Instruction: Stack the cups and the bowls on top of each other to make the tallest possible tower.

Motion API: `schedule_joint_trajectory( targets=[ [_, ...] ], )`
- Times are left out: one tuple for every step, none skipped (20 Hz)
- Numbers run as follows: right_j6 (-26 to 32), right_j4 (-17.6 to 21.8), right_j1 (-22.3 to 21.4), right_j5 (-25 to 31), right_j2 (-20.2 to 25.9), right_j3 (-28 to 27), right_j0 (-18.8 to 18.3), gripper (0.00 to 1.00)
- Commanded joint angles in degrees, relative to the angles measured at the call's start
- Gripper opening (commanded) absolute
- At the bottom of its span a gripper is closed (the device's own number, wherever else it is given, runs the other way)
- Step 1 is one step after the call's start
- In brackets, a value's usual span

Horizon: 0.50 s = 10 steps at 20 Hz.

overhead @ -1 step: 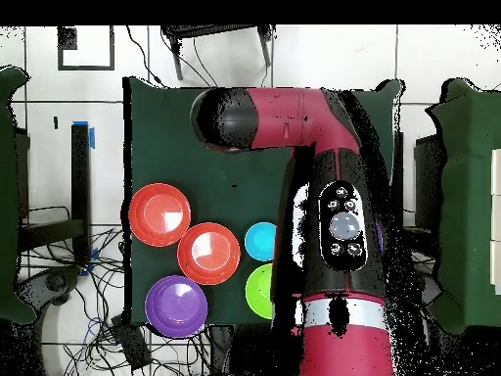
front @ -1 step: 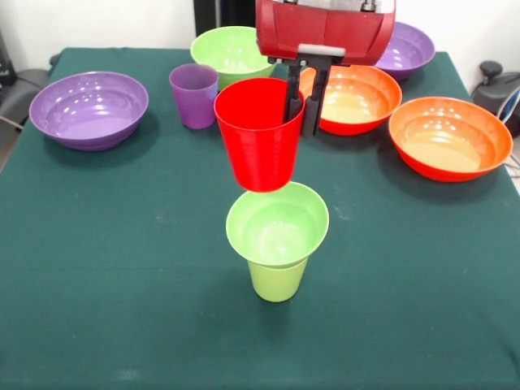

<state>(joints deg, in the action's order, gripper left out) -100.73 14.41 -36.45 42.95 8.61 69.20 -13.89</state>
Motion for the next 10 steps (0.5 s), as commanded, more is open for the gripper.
schedule_joint_trajectory(
  targets=[
    [8.28, 4.67, 3.91, -3.06, 5.38, 4.26, -1.02, 0.0],
    [8.04, 4.74, 4.1, -3.36, 5.39, 4.09, -0.94, 0.0],
    [7.81, 4.74, 4.22, -3.64, 5.38, 4.05, -0.89, 0.0],
    [7.67, 4.66, 4.31, -3.86, 5.42, 4.08, -0.91, 0.0],
    [7.5, 4.64, 4.4, -3.93, 5.38, 4.03, -0.84, 0.0],
    [7.28, 4.59, 4.46, -3.95, 5.34, 4.06, -0.75, 0.0],
    [7.04, 4.49, 4.56, -3.88, 5.3, 4.02, -0.67, 0.0],
    [6.72, 4.42, 4.7, -3.92, 5.25, 3.98, -0.54, 0.0],
    [6.2, 4.36, 4.76, -4.19, 5.15, 4.05, -0.41, 0.0],
    [5.67, 4.3, 4.82, -4.47, 5.05, 4.12, -0.28, 0.0]
  ],
)
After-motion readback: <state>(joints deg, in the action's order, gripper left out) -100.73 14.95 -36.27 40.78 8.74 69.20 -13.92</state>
